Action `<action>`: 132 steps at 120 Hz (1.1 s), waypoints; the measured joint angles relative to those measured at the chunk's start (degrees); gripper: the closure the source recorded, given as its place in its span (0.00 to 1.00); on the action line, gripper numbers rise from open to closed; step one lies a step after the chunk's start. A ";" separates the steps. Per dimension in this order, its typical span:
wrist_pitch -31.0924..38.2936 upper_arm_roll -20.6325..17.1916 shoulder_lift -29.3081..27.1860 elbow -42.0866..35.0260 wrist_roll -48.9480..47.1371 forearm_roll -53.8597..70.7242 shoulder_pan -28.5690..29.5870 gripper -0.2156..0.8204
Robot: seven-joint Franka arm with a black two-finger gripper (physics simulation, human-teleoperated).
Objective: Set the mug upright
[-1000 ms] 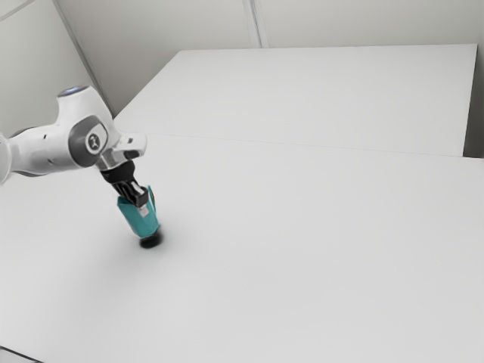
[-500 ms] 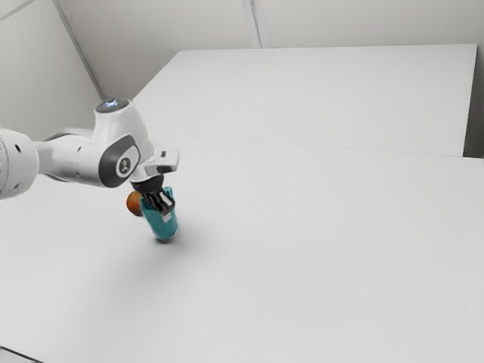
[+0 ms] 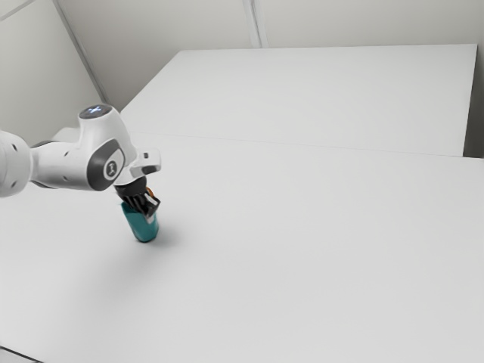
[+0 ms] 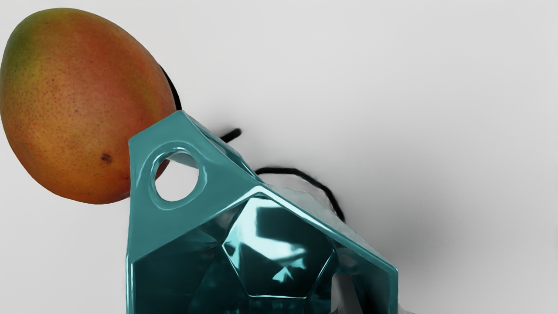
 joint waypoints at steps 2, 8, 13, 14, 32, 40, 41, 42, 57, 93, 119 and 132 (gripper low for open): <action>-0.04 0.00 0.00 -0.01 -0.05 -0.06 -0.04 0.86; -0.18 -0.01 -0.02 -0.01 -0.16 -0.20 0.15 0.75; -0.27 -0.01 -0.10 0.06 -0.22 -0.20 0.51 0.66; -0.28 -0.01 -0.12 0.08 -0.22 -0.19 0.59 0.64; -0.97 -0.01 -0.65 1.08 -0.15 1.07 1.42 0.42; -1.52 -0.01 -0.95 1.58 -0.11 1.77 1.16 0.37; -1.59 -0.01 -0.99 1.64 -0.10 1.84 1.11 0.36; -1.65 -0.01 -1.04 1.72 -0.10 1.90 1.06 0.35; -3.18 -0.01 -2.12 4.06 -0.06 2.57 0.15 0.29; -13.47 3.28 -2.88 17.63 -0.69 3.41 -5.04 0.23; -23.06 2.72 -2.86 29.05 -1.13 4.90 -5.63 0.22; -28.47 -3.14 -3.22 34.06 -1.56 5.45 -0.43 0.21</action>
